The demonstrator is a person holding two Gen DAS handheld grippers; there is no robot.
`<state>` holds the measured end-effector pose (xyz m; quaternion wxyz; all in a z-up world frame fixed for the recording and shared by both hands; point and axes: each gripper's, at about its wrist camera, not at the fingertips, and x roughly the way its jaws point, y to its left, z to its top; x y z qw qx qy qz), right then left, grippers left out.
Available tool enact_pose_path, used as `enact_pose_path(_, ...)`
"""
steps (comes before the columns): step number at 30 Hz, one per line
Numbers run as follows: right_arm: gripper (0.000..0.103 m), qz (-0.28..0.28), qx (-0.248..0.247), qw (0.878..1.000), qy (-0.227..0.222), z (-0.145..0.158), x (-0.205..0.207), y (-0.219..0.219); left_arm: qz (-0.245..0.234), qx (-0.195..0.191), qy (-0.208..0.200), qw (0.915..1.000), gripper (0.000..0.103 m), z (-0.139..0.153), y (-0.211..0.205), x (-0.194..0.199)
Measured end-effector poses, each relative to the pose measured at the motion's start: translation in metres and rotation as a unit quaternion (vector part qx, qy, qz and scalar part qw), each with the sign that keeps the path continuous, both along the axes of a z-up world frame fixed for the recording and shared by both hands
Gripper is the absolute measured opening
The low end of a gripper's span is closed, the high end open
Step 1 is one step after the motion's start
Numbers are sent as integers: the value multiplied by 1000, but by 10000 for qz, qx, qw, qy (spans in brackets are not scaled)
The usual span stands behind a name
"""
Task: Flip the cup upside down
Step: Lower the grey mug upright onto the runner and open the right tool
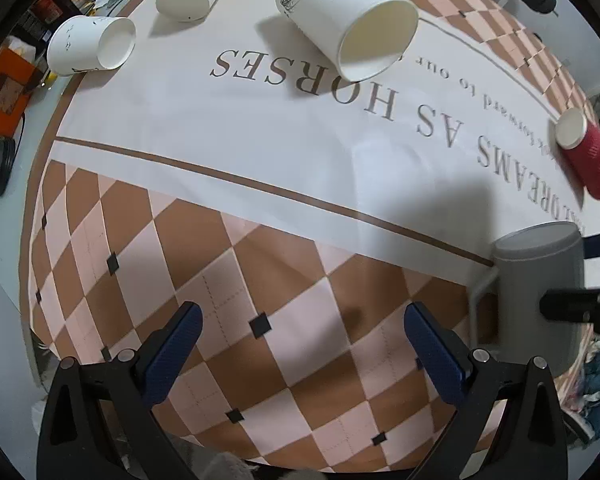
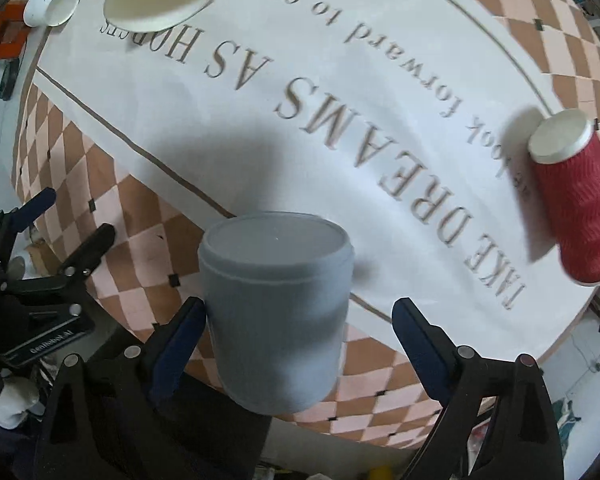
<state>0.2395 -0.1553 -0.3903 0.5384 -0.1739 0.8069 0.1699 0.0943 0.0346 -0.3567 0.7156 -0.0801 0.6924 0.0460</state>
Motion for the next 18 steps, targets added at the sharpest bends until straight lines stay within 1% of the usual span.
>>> enact_pose_path(1, 95, -18, 39, 10000, 24, -3, -4, 4, -13, 34, 20, 10000, 103, -3, 0, 2)
enact_pose_path(2, 87, -48, 80, 9999, 41, -6, -6, 6, -14, 61, 53, 10000, 103, -6, 0, 5)
enact_pose_path(3, 83, -69, 83, 9999, 33, -9, -7, 8, 7, 67, 109, 9999, 103, -11, 0, 8)
enact_pose_path(5, 82, -184, 169, 9997, -37, -11, -8, 5, 60, 42, 195, 9998, 103, -15, 4, 11)
enact_pose_path(7, 82, -397, 428, 9982, -133, -4, -9, -2, 91, 42, 219, 9997, 103, -16, 8, 14)
enact_pose_path(8, 82, -510, 518, 9971, -223, 0, -10, -5, 88, 60, 206, 9997, 103, -16, 10, 15)
enact_pose_path(10, 82, -815, 859, 9916, -528, 17, -5, -14, 122, 119, 189, 9997, 103, -16, 13, 20)
enact_pose_path(12, 82, -1124, 1121, 9830, -918, 32, 0, -25, 202, 80, 180, 9996, 103, -15, 16, 25)
enact_pose_path(14, 82, -1258, 1283, 9708, -1589, 50, 2, -33, 248, 72, 159, 9995, 103, -15, 19, 34)
enact_pose_path(15, 82, -1264, 1319, 9633, -1967, 59, 3, -34, 241, 87, 141, 9996, 103, -15, 19, 37)
enact_pose_path(18, 82, -1279, 1357, 9332, -3072, 78, 13, -38, 161, 150, 82, 9997, 103, -15, 17, 58)
